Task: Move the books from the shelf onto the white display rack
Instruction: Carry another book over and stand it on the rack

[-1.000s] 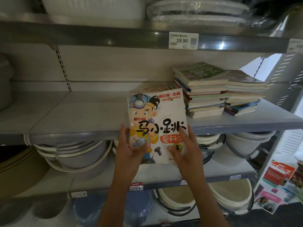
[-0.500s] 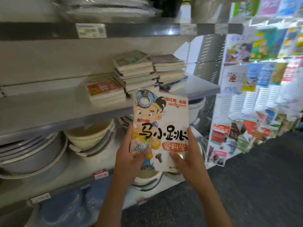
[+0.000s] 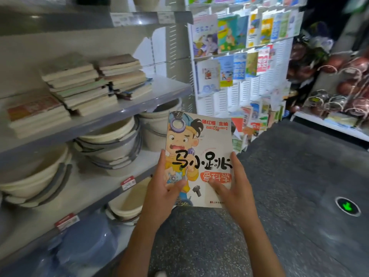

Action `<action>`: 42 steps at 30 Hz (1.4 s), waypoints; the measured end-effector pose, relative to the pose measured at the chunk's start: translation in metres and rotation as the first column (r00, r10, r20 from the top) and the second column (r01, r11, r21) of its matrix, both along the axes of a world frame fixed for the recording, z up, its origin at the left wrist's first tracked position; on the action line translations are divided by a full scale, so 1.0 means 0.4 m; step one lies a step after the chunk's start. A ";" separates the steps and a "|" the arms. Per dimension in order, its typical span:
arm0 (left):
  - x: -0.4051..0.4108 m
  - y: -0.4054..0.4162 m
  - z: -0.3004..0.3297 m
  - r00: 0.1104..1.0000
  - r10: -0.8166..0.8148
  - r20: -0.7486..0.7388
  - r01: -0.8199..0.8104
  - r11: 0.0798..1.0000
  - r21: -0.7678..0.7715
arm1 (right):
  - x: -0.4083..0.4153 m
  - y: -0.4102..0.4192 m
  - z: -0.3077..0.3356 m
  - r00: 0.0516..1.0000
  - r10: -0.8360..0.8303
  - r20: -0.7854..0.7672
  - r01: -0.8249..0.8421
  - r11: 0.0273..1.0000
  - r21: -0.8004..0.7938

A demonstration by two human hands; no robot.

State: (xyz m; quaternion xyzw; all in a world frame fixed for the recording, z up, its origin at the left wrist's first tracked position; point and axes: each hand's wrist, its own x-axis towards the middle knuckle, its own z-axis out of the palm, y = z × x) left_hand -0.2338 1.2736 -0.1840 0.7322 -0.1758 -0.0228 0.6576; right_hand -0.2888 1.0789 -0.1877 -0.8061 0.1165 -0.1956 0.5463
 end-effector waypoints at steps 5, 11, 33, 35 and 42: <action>0.018 -0.127 -0.010 0.999 -0.030 0.029 0.029 0.999 0.042 | -0.021 -0.095 -0.003 0.997 -0.071 0.019 0.072 0.995 -0.066; 0.093 -0.290 -0.026 0.982 -0.073 0.175 0.050 0.990 0.131 | 0.006 -0.222 -0.015 0.989 -0.145 0.014 0.145 0.987 -0.064; 0.631 -1.073 0.001 0.817 -0.482 0.318 0.437 0.876 0.203 | 0.386 -0.866 0.028 0.807 -0.588 -0.054 0.571 0.800 -0.185; 0.652 -1.145 -0.008 0.799 -0.508 0.323 0.462 0.861 0.213 | 0.397 -0.928 0.020 0.788 -0.613 -0.055 0.594 0.781 -0.193; 0.701 -1.444 -0.048 0.758 -0.546 0.357 0.472 0.837 0.278 | 0.436 -1.203 -0.016 0.781 -0.624 -0.007 0.613 0.769 -0.180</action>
